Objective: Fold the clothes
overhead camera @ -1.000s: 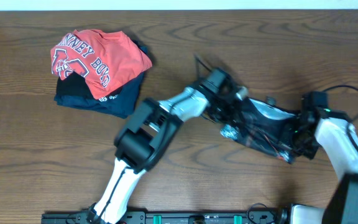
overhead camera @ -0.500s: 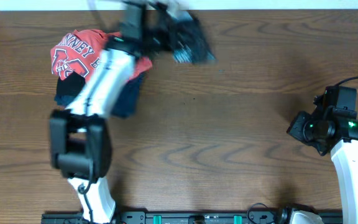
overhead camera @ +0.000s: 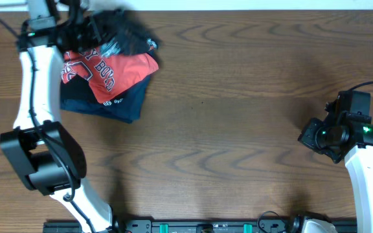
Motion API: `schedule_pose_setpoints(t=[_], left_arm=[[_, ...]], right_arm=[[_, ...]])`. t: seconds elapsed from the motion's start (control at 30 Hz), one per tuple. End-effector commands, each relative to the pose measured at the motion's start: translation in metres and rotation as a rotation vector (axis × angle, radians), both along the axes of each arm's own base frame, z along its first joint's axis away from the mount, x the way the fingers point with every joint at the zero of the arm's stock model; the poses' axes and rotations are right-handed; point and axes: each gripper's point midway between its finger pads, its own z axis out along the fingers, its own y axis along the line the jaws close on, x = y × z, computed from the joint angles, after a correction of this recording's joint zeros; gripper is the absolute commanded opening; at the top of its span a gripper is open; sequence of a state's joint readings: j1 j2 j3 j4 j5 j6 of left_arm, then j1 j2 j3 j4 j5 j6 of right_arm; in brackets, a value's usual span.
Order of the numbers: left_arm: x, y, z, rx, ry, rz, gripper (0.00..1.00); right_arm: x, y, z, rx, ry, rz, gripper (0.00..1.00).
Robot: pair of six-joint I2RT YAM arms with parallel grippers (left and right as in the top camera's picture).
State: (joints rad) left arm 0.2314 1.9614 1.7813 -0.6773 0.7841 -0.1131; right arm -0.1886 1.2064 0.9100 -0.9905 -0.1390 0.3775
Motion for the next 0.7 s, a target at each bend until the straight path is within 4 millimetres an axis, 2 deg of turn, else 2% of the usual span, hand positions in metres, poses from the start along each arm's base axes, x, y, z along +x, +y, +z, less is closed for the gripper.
schedule_pose_setpoints(t=[0.0,0.17,0.2,0.23,0.3,0.37,0.47,0.5,0.6,0.67], left_arm=[[-0.015,0.037,-0.015,0.127,0.068,0.061,0.06],[-0.045,0.094,-0.046,0.321,0.247,0.199,0.06],[-0.049,0.103,-0.049,0.353,0.270,0.224,0.09],[-0.054,0.113,-0.052,0.387,0.293,0.249,0.22],[-0.064,0.133,-0.057,0.467,0.347,0.301,0.58],[-0.075,0.150,-0.060,0.528,0.396,0.364,0.71],[-0.084,0.163,-0.052,0.528,0.417,0.440,0.92],[-0.086,0.165,-0.047,0.518,0.414,0.464,0.96],[-0.095,0.166,-0.024,0.522,0.377,0.489,1.00],[-0.100,0.165,-0.001,0.529,0.328,0.506,1.00]], right_arm=[[0.005,-0.002,0.005,-0.006,-0.026,0.009,0.01],[0.005,-0.002,0.005,-0.008,-0.029,0.009,0.01],[0.005,-0.002,0.005,-0.007,-0.028,0.009,0.01],[0.005,-0.002,0.005,-0.007,-0.028,0.009,0.01],[0.005,-0.002,0.005,-0.007,-0.028,0.009,0.01],[0.005,-0.002,0.005,-0.006,-0.028,0.009,0.01],[0.004,-0.002,0.005,-0.006,-0.024,0.009,0.01],[0.004,-0.002,0.005,-0.006,-0.024,0.009,0.01],[0.004,-0.002,0.005,-0.006,-0.024,0.009,0.01],[0.004,-0.002,0.005,-0.007,-0.025,0.011,0.01]])
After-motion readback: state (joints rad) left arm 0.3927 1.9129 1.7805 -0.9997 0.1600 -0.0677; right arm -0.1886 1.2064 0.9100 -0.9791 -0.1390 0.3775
